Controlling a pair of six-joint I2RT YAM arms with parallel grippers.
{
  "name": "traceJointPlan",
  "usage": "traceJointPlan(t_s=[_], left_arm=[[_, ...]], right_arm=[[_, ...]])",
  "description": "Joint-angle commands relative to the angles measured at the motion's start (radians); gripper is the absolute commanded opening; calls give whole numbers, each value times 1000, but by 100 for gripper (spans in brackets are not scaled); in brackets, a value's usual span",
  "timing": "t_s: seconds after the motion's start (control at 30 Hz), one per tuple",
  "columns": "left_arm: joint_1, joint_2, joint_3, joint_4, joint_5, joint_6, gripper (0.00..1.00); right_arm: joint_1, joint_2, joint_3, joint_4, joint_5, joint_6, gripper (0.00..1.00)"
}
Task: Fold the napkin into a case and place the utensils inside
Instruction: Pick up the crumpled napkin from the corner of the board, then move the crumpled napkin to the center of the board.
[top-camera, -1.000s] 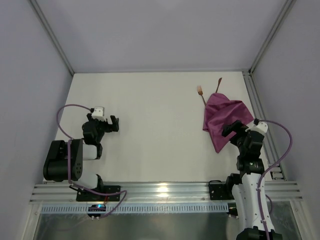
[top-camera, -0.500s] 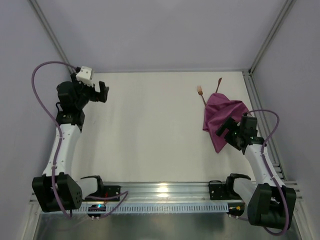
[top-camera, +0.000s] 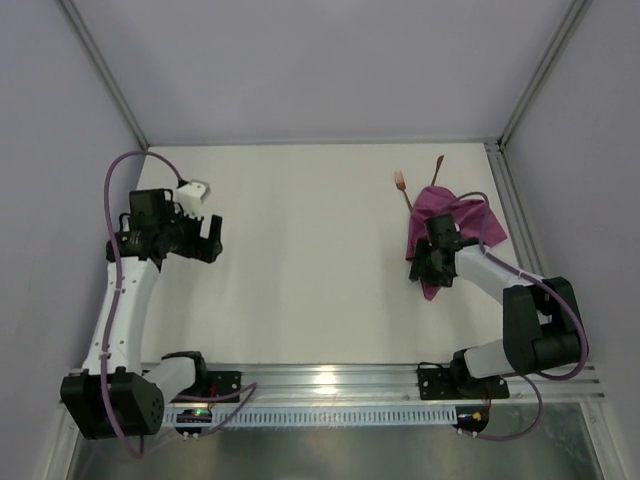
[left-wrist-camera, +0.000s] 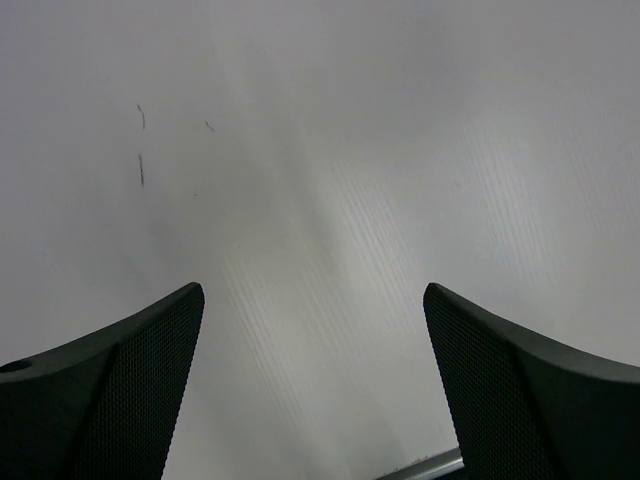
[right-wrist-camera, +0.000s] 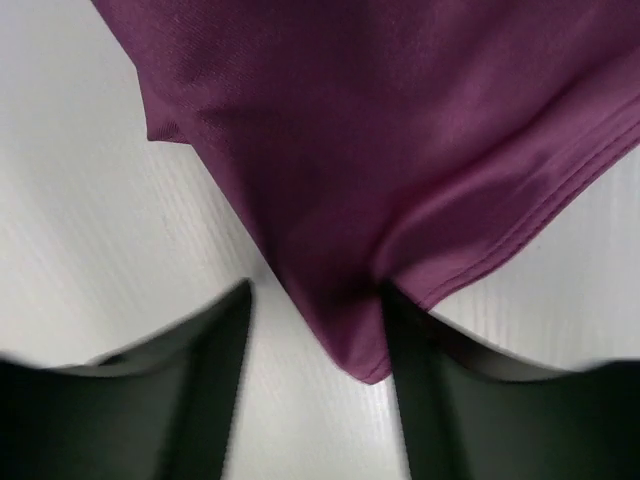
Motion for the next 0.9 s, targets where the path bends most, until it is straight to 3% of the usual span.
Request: traceJointPlan(t_s=[0.0,0.1,0.27,0.43,0.53,0.6,0.63,0.67,0.73,0.77,0.83,0.87], left_arm=[[0,-64,16,-152,-26,48,93],[0,-101,15,-186,-12,55,93],[0,-140,16,-266,-3,68,93],[0,-158,33,-329,14,92,92],[0,-181,45,-341,-3,75,92],[0,-198,71,-337,-46,46,92],[2,-203,71,-329,-63,46,92],[0,-209,87,-322,-84,26,92],[0,-222,99,-296,-135,11,92],[0,-227,116,-289,-144,-4,92],[2,-236,136,-288,-169,-17,92],[0,-241,148,-288,-176,-27,92]], right_arm=[[7,1,-22,-14,45,-10,34],[24,-49,-22,-53,48,-11,4],[104,-256,124,-216,42,-16,4],[185,-310,421,-334,-205,-91,4],[306,-223,684,-370,-257,-119,4],[387,-95,1005,-391,-327,-151,4],[388,-39,1007,-402,-352,-151,4],[435,21,1217,-437,-380,-147,4],[483,227,1471,-478,-473,-139,4],[524,298,1739,-492,-508,-121,4],[537,452,1939,-418,-606,-53,4],[538,463,1954,-247,-700,3,4]])
